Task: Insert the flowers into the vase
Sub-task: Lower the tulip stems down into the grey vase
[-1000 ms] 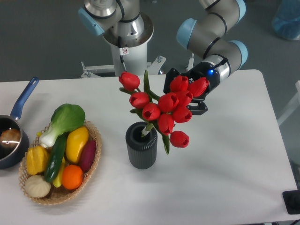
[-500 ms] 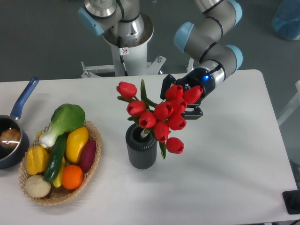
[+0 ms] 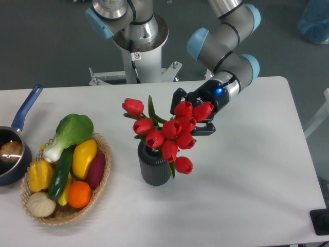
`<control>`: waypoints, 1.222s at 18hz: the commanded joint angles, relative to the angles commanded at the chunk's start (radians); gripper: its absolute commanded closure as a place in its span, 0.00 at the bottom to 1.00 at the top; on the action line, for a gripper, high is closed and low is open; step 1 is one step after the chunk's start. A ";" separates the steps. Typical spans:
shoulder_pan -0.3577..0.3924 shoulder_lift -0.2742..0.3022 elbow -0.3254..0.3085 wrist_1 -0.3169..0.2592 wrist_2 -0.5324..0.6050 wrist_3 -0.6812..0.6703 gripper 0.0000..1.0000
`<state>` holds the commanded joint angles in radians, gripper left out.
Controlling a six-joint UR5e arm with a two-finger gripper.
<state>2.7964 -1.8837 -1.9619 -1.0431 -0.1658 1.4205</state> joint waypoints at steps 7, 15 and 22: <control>-0.006 -0.020 -0.023 0.000 0.008 0.063 0.92; -0.008 -0.038 -0.028 0.000 0.006 0.089 0.92; -0.008 -0.057 -0.043 0.000 0.008 0.107 0.92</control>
<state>2.7888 -1.9405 -2.0049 -1.0431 -0.1580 1.5277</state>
